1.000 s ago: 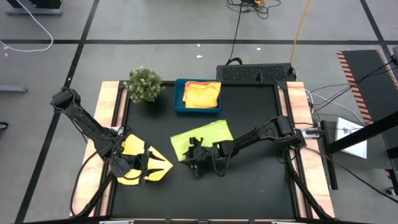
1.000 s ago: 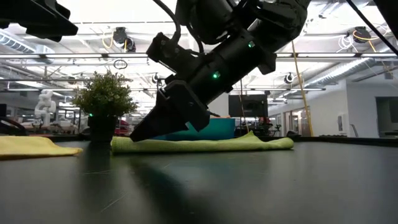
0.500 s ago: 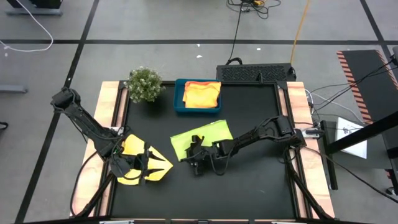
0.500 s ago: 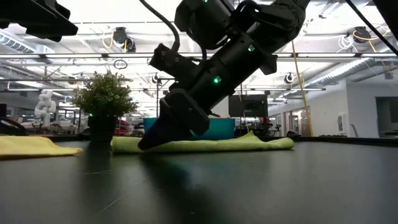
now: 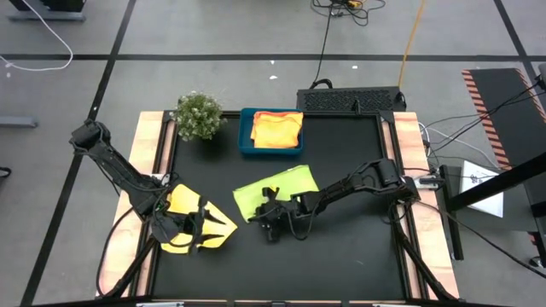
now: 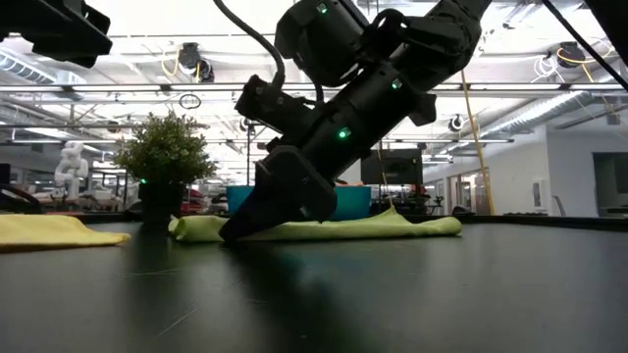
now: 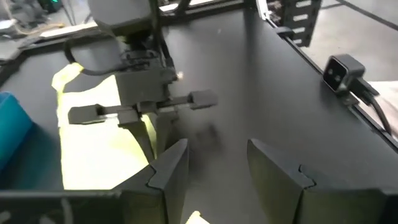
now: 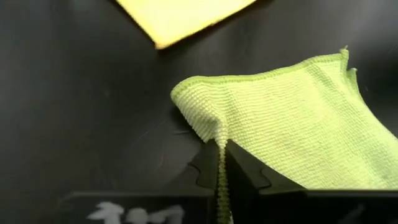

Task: Fold microfiber towels
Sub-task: Fold the green microfiber towel

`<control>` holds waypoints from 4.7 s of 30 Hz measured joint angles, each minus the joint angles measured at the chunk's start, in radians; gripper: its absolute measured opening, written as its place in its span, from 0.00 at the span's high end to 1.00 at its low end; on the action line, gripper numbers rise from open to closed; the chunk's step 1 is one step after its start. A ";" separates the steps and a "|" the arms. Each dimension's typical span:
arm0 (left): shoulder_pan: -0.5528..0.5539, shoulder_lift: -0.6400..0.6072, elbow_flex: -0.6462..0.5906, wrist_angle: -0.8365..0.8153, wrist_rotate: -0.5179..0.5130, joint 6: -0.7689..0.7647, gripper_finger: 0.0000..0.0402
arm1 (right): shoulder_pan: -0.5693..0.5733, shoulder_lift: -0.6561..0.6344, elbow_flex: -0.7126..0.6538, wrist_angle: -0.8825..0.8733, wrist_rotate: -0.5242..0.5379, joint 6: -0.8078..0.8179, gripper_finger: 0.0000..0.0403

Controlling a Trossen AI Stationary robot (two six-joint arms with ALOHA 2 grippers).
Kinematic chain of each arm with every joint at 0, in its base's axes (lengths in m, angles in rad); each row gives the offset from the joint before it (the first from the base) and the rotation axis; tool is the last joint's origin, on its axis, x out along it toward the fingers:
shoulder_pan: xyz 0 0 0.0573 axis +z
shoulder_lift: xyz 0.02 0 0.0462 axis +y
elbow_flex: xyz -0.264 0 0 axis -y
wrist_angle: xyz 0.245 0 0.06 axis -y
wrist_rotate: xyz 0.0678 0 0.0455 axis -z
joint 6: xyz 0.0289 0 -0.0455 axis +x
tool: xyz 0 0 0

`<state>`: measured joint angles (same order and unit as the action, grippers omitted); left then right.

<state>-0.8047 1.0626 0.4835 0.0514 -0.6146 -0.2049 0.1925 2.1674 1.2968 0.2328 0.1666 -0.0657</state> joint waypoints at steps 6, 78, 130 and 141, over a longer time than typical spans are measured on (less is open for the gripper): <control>0.000 0.000 -0.026 0.000 0.028 -0.012 0.58 | 0.013 -0.020 -0.002 -0.004 -0.014 0.028 0.99; 0.333 0.522 -0.053 0.412 0.048 0.276 0.75 | 0.011 -0.301 -0.486 0.622 0.016 0.282 1.00; 0.362 0.489 0.341 -0.106 0.117 -0.014 0.99 | 0.372 -0.013 -0.158 0.357 0.614 -0.224 0.51; 0.379 0.489 0.341 -0.104 0.117 -0.024 0.99 | 0.379 0.106 0.000 0.369 0.772 -0.281 0.51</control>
<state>-0.4261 1.5513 0.8246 -0.0525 -0.4973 -0.2290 0.5716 2.2733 1.2963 0.6020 0.9384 -0.3464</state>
